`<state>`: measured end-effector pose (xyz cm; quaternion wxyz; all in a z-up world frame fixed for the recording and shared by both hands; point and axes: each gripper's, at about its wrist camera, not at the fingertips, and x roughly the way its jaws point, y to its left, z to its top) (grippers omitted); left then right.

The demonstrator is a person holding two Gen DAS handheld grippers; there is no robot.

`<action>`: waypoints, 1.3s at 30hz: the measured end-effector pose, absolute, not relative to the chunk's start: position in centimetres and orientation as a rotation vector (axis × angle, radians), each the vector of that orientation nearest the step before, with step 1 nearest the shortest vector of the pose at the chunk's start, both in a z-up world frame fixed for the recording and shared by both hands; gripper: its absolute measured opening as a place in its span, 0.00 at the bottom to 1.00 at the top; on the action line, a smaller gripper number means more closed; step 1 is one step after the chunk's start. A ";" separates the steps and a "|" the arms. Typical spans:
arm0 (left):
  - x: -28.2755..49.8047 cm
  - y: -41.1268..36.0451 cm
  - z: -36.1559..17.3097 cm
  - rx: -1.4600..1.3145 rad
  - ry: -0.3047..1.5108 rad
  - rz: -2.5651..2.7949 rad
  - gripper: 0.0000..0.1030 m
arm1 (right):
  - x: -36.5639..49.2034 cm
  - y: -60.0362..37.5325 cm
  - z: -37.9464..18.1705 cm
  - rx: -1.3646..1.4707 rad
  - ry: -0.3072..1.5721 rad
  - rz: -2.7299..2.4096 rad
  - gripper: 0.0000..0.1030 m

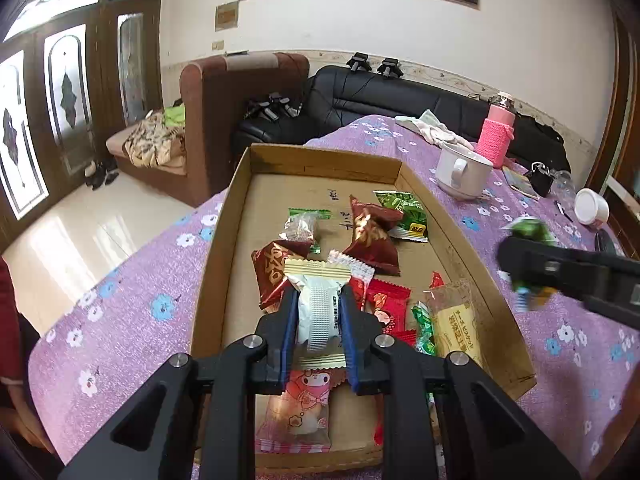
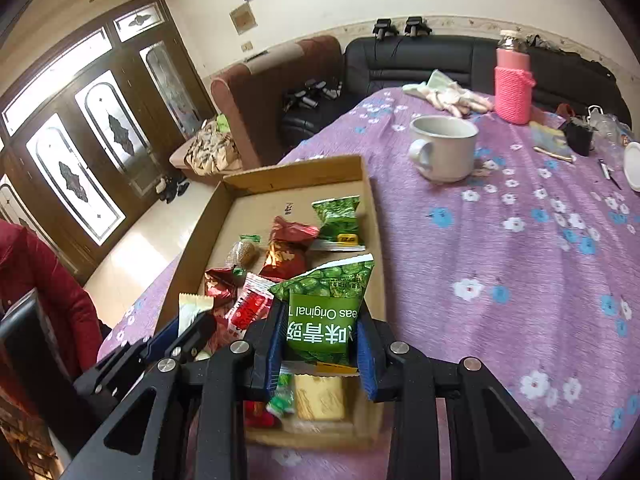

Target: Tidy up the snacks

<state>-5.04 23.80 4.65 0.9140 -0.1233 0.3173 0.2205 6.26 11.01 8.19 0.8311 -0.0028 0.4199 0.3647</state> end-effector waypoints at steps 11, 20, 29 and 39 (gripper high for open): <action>-5.1 24.2 4.5 -0.280 0.655 0.486 0.20 | 8.2 14.2 5.4 -0.024 0.973 0.752 0.33; -5.1 24.6 4.5 -0.295 0.656 0.503 0.24 | 8.4 13.9 4.6 -0.013 0.995 0.733 0.33; -5.8 24.0 5.2 -0.288 0.580 0.505 0.59 | 7.7 12.6 6.3 0.022 0.927 0.753 0.64; -6.7 23.9 5.9 -0.279 0.521 0.538 0.70 | 6.4 7.6 8.4 0.098 0.843 0.743 0.75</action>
